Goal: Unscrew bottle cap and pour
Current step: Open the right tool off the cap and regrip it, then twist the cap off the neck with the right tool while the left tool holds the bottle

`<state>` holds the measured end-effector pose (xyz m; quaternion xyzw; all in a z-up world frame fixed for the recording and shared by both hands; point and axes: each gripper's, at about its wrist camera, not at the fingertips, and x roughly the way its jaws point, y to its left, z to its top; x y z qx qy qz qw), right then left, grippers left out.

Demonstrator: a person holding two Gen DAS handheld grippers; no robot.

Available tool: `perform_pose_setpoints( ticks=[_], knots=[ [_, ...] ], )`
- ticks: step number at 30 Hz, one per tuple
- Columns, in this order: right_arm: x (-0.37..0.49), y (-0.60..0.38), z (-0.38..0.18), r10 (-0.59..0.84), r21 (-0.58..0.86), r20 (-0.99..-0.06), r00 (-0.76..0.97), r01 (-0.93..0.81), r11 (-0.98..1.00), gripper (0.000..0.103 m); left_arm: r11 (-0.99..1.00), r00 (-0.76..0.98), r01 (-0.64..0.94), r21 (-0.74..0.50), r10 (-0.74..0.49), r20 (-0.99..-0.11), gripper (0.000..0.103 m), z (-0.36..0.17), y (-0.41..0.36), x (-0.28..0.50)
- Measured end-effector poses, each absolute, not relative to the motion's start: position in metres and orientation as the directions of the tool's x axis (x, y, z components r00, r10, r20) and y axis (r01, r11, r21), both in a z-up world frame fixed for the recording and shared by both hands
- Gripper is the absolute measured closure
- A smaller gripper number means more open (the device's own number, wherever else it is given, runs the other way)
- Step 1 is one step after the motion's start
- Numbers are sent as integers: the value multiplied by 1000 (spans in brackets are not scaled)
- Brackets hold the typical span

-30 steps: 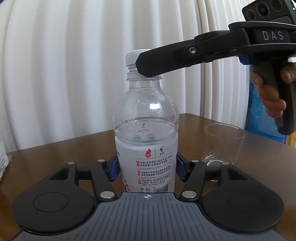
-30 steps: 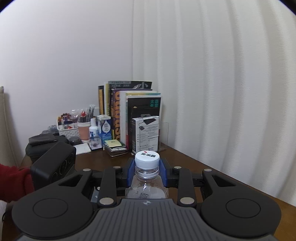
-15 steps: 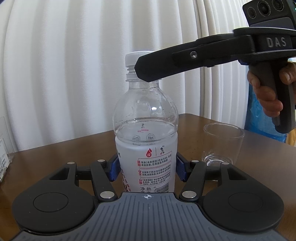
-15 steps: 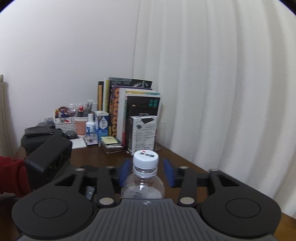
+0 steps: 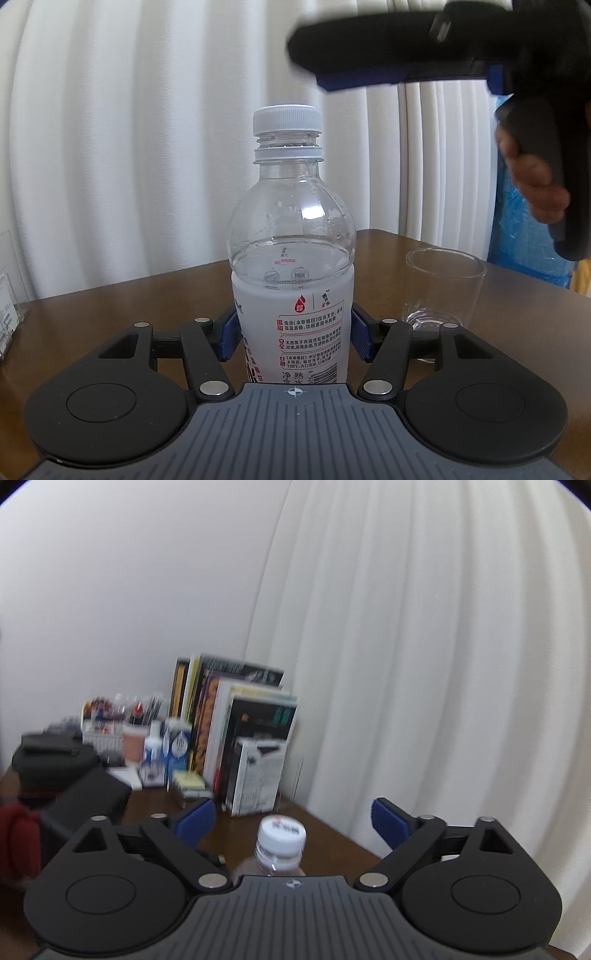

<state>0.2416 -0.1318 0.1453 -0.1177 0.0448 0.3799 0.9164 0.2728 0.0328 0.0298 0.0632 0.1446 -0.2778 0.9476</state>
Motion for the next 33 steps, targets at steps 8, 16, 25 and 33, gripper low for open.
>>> perform_pose_setpoints(
  ticks=[8,16,25,33],
  knots=[
    [225,-114,138,554,-73,-130,822,-565,822,8,837,803,546,31,-512,-305,44,29,33,272],
    [225,-102,128,478,-19,-110,871,-483,875,34,837,802,547,23,-516,-301,44,29,37,271],
    [228,-96,122,483,-13,-147,863,-490,871,47,836,801,548,18,-519,-299,43,27,34,272],
    [234,-97,121,498,3,-165,851,-505,863,62,836,800,549,16,-520,-297,42,26,38,272]
  ],
)
